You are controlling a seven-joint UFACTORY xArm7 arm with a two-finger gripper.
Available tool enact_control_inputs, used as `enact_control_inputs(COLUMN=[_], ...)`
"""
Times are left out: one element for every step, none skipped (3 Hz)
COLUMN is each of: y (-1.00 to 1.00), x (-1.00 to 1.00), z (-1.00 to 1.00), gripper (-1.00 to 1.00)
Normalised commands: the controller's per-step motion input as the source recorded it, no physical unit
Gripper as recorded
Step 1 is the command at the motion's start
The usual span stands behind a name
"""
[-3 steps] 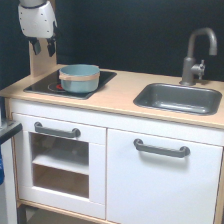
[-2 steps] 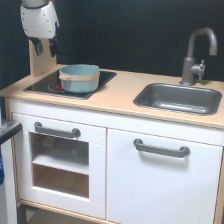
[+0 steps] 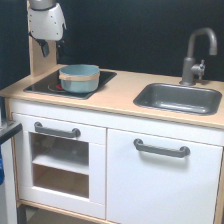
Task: Place the pot in the sink
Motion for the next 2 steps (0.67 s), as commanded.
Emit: enact_control_inputs(y=[0.47,0.46], x=[0.28,0.09], z=[-0.67,-0.89], gripper=[1.00,1.00])
